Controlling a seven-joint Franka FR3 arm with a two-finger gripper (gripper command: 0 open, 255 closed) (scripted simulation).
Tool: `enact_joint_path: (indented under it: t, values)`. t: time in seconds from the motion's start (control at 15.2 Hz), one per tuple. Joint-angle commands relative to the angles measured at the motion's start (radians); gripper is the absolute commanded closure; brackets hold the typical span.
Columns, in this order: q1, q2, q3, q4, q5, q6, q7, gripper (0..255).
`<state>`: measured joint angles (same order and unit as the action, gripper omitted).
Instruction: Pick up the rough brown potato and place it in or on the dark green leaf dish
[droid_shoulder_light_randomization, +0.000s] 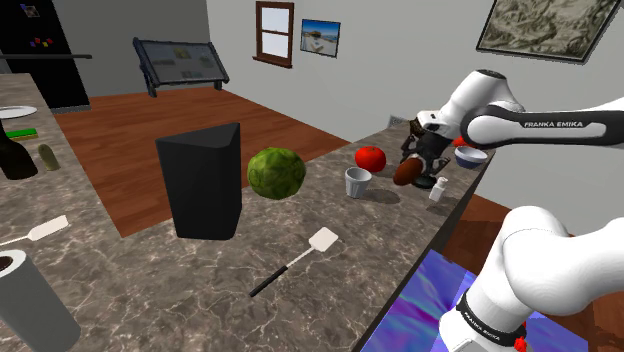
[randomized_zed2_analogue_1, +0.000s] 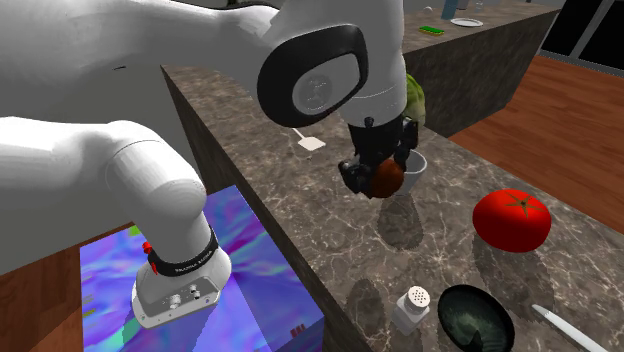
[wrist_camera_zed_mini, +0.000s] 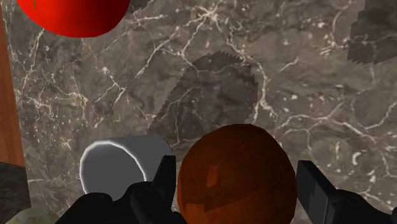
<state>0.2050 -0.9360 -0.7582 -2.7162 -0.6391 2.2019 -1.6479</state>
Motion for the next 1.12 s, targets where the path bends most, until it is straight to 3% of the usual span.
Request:
enact_joint_path:
  t: [0.0, 0.33, 0.59, 0.92, 1.06]
  values:
    - [0.014, 0.038, -0.058, 0.051, -0.008, 0.010, -0.050, 255]
    - [0.068, 0.113, -0.204, 0.182, -0.011, 0.020, -0.174, 255]
    - [0.142, 0.170, -0.331, 0.301, 0.002, 0.022, -0.271, 255]
    - [0.277, 0.226, -0.509, 0.470, 0.031, 0.011, -0.388, 255]
    - [0.364, 0.243, -0.609, 0.565, 0.045, -0.003, -0.443, 255]
